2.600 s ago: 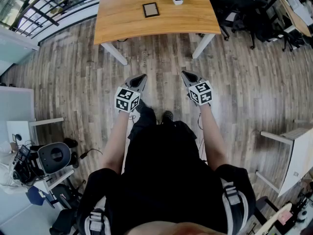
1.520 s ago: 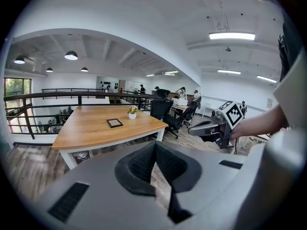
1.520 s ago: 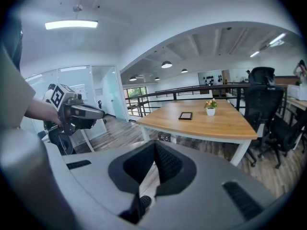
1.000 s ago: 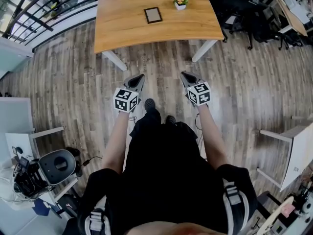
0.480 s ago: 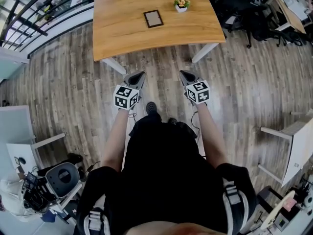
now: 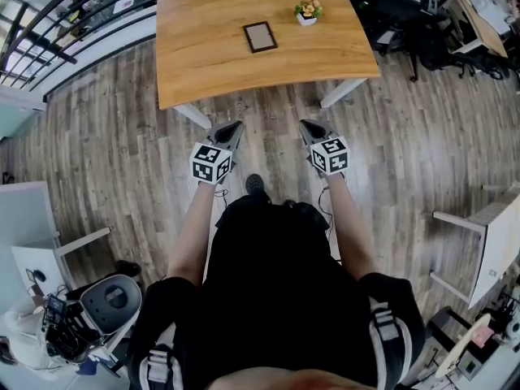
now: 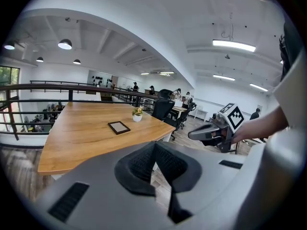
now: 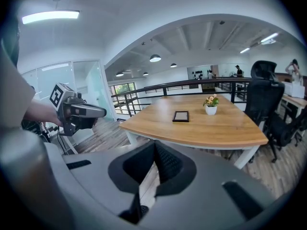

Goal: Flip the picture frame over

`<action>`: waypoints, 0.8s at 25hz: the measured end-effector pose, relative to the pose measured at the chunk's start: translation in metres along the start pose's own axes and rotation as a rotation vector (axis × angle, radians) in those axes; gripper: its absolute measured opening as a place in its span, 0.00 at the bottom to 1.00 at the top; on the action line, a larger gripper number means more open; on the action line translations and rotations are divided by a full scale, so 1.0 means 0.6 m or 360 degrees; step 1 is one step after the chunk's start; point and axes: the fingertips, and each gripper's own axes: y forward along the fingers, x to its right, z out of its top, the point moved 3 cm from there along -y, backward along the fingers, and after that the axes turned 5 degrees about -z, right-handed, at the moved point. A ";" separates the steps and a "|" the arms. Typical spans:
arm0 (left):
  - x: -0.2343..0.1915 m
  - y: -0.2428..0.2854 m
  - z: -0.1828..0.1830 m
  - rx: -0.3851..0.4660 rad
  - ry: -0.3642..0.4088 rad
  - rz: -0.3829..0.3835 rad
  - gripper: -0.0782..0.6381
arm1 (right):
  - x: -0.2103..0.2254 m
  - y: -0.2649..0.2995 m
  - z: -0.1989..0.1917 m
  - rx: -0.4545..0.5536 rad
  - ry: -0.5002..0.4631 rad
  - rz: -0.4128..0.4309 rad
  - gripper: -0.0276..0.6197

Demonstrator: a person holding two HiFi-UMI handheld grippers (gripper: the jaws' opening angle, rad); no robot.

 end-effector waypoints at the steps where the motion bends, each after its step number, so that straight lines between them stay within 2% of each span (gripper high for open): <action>1: -0.005 0.000 0.001 0.0001 0.0003 -0.0005 0.14 | -0.002 0.004 0.000 -0.0004 0.0004 -0.0004 0.05; 14: -0.058 0.004 0.014 -0.0037 0.0044 -0.0079 0.14 | -0.019 0.046 0.018 0.0012 0.0067 -0.0065 0.05; 20: -0.069 0.001 0.019 -0.0030 0.0055 -0.0074 0.14 | -0.031 0.060 0.018 0.0004 0.0068 -0.0046 0.05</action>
